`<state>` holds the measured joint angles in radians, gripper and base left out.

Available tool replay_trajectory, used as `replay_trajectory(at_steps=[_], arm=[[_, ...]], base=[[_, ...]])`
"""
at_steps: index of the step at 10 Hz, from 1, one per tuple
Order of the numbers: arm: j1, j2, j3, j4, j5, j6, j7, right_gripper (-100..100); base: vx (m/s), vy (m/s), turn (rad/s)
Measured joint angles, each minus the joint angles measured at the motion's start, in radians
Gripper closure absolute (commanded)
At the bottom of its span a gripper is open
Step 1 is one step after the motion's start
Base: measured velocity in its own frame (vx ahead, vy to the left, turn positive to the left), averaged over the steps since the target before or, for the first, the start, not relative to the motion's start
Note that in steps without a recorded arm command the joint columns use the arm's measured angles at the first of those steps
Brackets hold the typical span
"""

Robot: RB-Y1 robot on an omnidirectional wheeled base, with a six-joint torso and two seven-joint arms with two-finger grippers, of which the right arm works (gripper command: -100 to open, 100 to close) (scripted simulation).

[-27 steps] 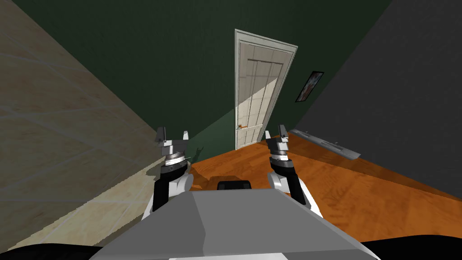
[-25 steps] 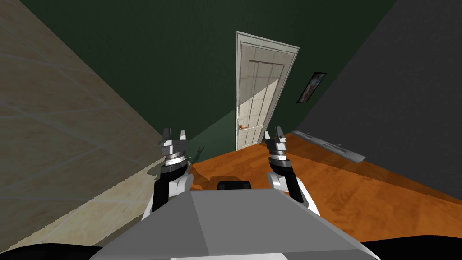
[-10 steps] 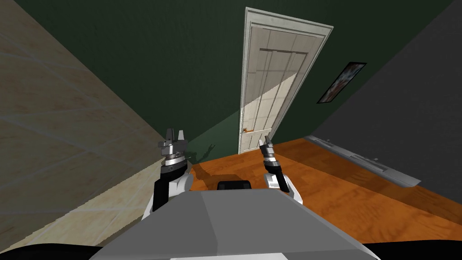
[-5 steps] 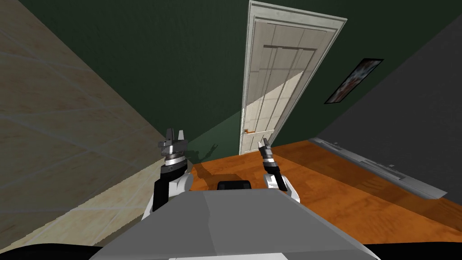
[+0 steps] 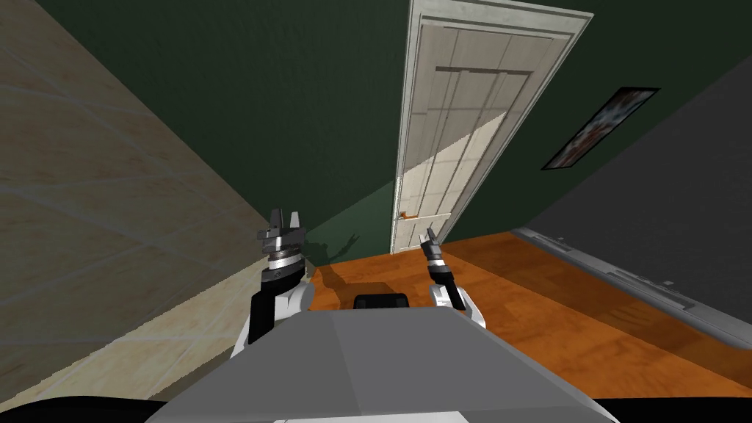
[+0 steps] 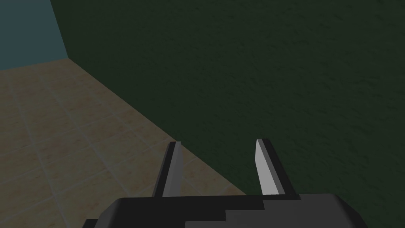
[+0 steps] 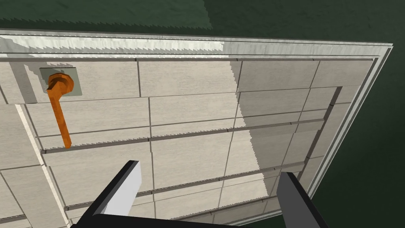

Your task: Pull the door open

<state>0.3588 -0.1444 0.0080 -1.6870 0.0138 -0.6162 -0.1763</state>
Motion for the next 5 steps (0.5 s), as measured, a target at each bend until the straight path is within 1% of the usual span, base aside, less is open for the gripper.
replay_trajectory(at_steps=[1, 2, 3, 5], arm=[[-0.005, -0.001, 0.000, 0.021, -0.001, -0.007, -0.001, -100], [-0.011, -0.005, -0.001, 0.049, -0.003, -0.016, -0.002, -100], [-0.025, -0.011, -0.003, 0.082, -0.005, -0.024, -0.005, -100], [-0.034, -0.019, -0.005, 0.136, -0.009, -0.041, -0.010, -100]], base=[[0.043, -0.020, 0.058], [0.076, -0.034, 0.106], [0.060, -0.030, 0.047], [0.063, -0.030, 0.091]])
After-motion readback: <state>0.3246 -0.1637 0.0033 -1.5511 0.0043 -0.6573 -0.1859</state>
